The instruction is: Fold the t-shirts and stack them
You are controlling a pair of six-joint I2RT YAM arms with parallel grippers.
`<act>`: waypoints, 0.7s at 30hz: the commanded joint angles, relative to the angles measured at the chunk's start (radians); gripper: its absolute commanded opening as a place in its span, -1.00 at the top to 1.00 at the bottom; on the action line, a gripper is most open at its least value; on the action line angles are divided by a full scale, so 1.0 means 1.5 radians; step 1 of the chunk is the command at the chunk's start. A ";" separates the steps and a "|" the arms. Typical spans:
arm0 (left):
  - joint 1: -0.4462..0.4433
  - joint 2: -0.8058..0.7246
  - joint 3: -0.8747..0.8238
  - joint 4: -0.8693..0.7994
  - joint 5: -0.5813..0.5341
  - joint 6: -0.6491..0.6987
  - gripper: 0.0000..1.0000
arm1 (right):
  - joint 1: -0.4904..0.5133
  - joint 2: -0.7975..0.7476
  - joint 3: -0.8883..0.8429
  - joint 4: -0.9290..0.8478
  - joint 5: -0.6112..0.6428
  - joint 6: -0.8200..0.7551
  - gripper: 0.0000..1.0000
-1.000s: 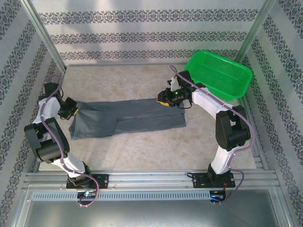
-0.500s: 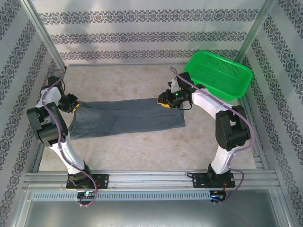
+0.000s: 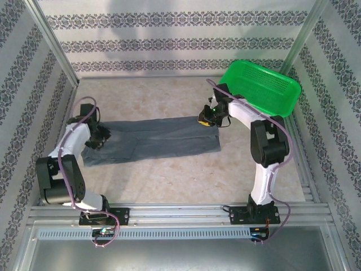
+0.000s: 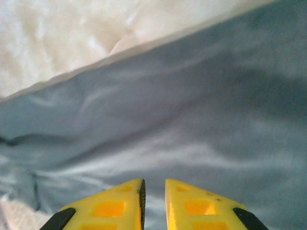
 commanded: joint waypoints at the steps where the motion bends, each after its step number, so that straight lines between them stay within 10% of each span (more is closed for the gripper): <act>1: -0.040 -0.016 -0.060 0.060 0.063 -0.163 0.22 | 0.004 0.053 0.075 -0.103 0.083 -0.036 0.60; 10: -0.060 0.040 -0.137 0.139 0.049 -0.221 0.22 | 0.024 0.112 0.111 -0.212 0.163 -0.069 0.58; 21: -0.044 0.328 0.171 0.191 0.075 -0.082 0.23 | 0.048 0.005 -0.083 -0.245 0.239 -0.033 0.56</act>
